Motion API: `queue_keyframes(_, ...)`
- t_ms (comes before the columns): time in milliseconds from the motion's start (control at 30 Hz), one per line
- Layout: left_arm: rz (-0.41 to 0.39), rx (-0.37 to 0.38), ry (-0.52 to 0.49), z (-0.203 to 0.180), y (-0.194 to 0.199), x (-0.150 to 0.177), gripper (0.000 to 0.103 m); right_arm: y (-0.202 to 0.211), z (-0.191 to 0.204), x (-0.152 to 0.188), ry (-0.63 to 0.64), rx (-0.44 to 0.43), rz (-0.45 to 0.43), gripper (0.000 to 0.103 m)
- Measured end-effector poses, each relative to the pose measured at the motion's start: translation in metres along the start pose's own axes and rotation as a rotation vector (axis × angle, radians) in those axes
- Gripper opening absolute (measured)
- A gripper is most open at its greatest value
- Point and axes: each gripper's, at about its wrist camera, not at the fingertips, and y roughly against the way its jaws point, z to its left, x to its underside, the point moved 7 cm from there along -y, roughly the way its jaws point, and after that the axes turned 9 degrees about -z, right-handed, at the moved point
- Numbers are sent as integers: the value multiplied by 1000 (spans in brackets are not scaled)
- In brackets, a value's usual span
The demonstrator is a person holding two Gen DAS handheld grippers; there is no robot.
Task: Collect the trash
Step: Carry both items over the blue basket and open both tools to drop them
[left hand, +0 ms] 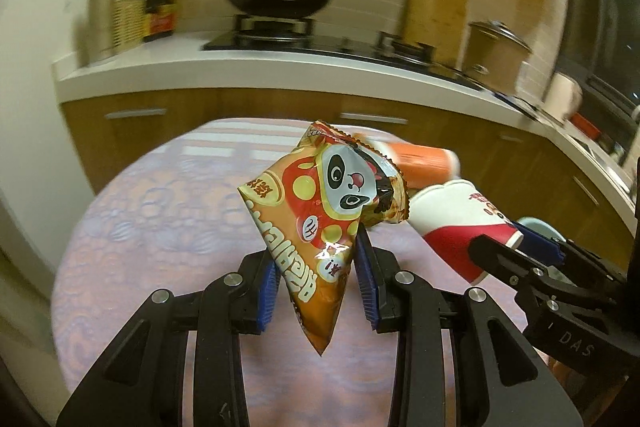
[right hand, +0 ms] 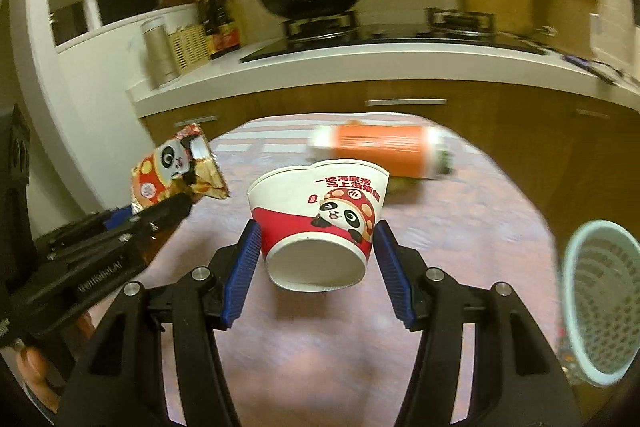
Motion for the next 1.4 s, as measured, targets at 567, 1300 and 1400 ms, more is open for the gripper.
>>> queue_keyframes(567,94,342,-196,-212,-47,28,33,105,-199,30,-172,314,-74,54)
queue_keyframes(1300,330,518,-346,-359,-125,110,74,118,-352,108,-475,568,46,56)
queue_keyframes(1400,356,504,-348,-355,-130,115,74,114,-355,115,-501,561,61,56)
